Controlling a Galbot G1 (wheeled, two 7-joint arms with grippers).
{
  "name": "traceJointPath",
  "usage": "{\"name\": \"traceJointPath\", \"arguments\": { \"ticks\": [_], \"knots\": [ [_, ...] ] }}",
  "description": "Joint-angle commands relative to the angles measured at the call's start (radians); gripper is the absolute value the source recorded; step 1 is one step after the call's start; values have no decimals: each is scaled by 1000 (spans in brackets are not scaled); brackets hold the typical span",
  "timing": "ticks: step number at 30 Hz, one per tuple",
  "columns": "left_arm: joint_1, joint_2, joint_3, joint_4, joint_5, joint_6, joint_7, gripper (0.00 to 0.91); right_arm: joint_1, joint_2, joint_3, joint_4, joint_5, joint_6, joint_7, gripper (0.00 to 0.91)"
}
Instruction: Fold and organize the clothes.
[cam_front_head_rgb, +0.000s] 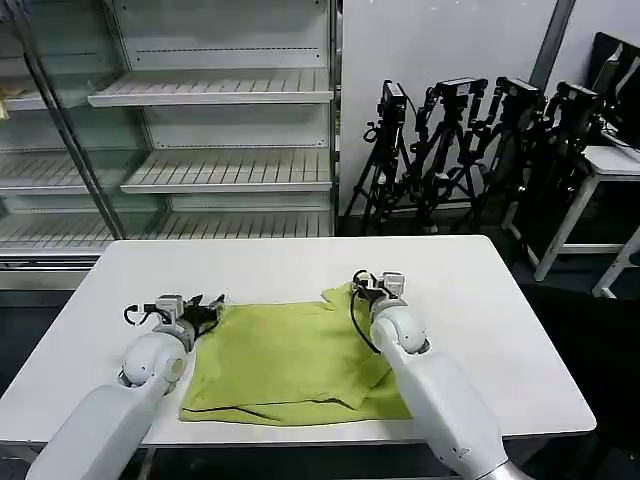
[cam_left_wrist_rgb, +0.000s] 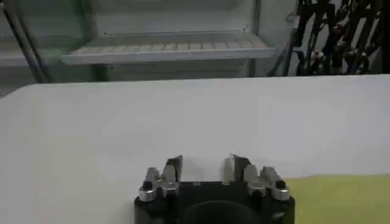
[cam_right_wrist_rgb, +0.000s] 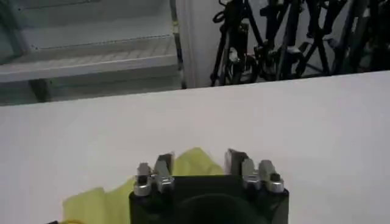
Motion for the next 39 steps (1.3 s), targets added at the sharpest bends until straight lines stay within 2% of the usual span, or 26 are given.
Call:
{"name": "traceJointPath", "arguments": {
  "ticks": [1, 10, 23, 31, 35, 36, 37, 38, 39],
  "knots": [
    [65, 6, -8, -65, -26, 4, 2, 40, 0, 9, -10, -14, 12, -4, 1, 0],
    [108, 16, -46, -126, -57, 3, 6, 50, -14, 11, 6, 0, -3, 2, 0, 0],
    [58, 31, -106, -172, -81, -24, 13, 50, -71, -12, 26, 138, -65, 123, -36, 0],
    [101, 43, -133, -247, -75, -25, 14, 50, -128, -35, 50, 261, -80, 126, -46, 0],
    [155, 44, -151, -277, -55, -21, 16, 50, -145, -45, 47, 282, -117, 97, -52, 0],
    [163, 42, -151, -278, -51, -19, 16, 50, -143, -44, 47, 278, -130, 87, -51, 60],
    [172, 40, -148, -278, -38, -15, 16, 50, -139, -43, 48, 271, -138, 72, -57, 433],
    [182, 35, -144, -275, -19, -7, 17, 353, -132, -40, 49, 255, -153, 56, -62, 907],
    [184, 33, -141, -271, -14, -4, 17, 685, -129, -38, 50, 246, -159, 55, -65, 907]
  ]
}}
